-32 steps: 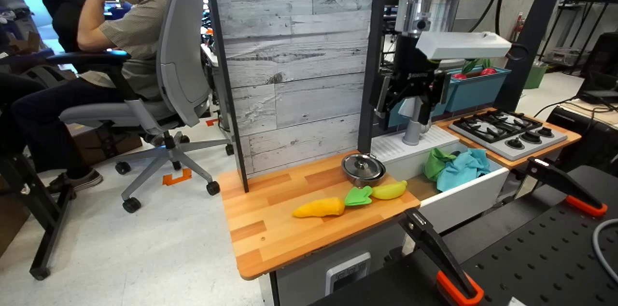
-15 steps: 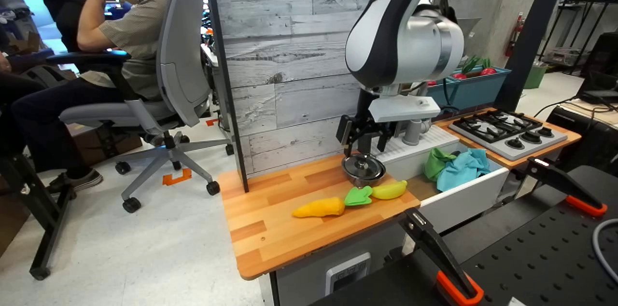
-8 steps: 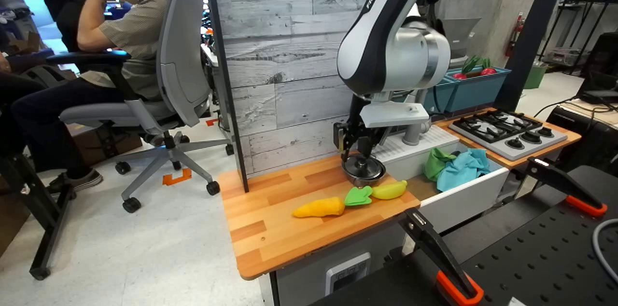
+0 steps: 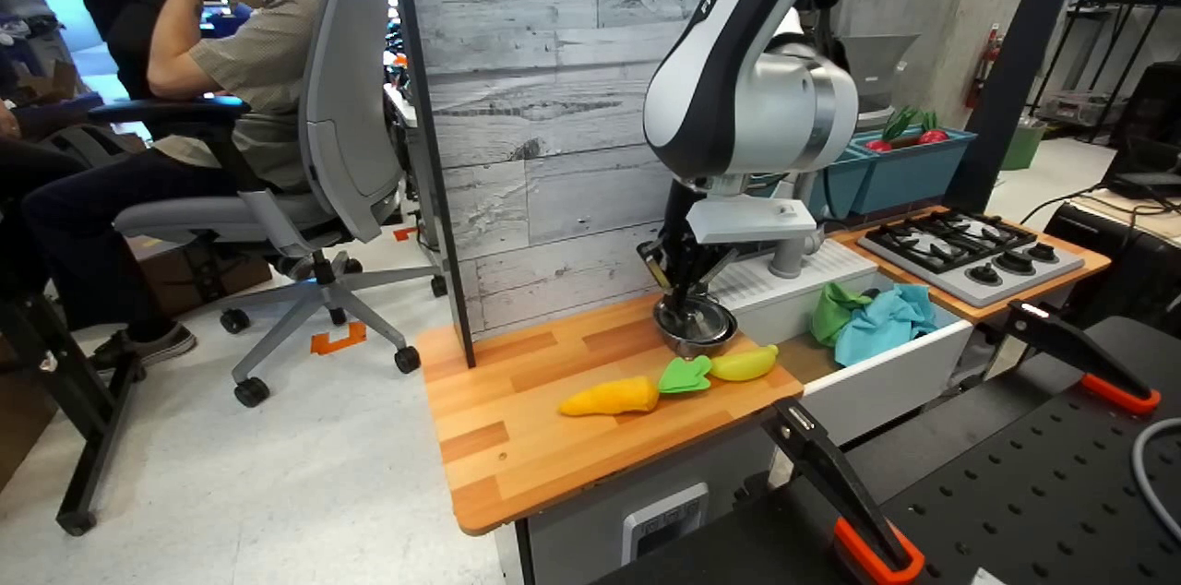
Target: Remove the silver lid from the silver pot and put it on the table
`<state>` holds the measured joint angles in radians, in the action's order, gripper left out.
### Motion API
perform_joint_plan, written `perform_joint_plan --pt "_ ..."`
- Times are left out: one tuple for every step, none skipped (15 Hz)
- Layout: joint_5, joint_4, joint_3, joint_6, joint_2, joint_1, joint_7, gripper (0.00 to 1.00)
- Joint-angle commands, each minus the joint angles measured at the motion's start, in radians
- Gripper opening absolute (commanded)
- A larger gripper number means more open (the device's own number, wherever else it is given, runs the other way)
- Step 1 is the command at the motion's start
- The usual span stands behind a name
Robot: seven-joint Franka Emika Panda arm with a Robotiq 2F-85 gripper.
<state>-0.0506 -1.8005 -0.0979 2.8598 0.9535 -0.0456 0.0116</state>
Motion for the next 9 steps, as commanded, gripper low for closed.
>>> perform_joint_plan --pt "-0.009 0.006 -0.028 -0.008 0.002 -0.03 0.039 0.36" --pt "-0.008 -0.004 -0.026 0.003 -0.003 -0.029 0.039 0.44" --pt "-0.009 -0.017 -0.024 0.014 -0.01 -0.029 0.038 0.5" --pt "-0.01 -0.022 -0.024 0.019 -0.014 -0.03 0.038 0.58" --pt "-0.009 -0.027 -0.02 0.021 -0.017 -0.027 0.034 0.64" --pt "-0.009 -0.028 -0.018 0.019 -0.017 -0.025 0.032 0.73" --pt "-0.007 -0.027 -0.013 0.015 -0.014 -0.019 0.028 0.79" --pt "-0.005 -0.027 -0.008 0.01 -0.014 -0.014 0.026 0.86" --pt "-0.005 -0.031 -0.007 0.01 -0.015 -0.013 0.023 0.94"
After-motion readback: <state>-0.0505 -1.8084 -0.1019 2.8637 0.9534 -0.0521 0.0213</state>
